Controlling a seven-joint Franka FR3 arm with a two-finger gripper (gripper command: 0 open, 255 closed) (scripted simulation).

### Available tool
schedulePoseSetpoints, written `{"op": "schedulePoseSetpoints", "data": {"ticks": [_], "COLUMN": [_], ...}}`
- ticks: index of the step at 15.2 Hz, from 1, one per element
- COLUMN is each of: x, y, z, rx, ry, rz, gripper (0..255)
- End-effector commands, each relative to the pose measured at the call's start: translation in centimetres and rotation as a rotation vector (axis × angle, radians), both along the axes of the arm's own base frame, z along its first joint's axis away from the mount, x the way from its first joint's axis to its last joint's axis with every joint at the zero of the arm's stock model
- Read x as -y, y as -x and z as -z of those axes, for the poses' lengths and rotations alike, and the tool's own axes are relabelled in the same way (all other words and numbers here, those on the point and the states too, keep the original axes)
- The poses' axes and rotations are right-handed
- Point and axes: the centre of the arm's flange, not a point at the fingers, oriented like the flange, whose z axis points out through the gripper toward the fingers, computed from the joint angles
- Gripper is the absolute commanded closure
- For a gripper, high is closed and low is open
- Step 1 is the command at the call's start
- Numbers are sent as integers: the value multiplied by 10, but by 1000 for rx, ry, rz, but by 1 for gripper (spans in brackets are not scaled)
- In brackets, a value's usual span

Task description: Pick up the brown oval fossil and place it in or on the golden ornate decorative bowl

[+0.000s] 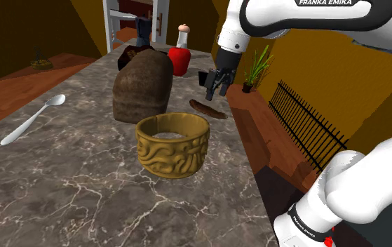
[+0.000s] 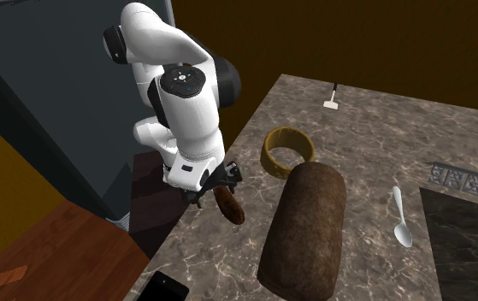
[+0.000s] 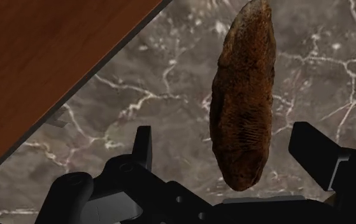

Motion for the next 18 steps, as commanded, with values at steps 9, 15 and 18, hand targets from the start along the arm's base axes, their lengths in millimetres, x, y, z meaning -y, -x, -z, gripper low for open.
{"op": "schedulePoseSetpoints", "data": {"ticks": [9, 15, 18], "x": [-6, -6, -5], "y": [-2, -2, 0], "z": [35, 35, 33], "rx": [1, 0, 0], "ry": [-1, -1, -2], "rz": [-1, -1, -1], "gripper": [0, 255, 255]}}
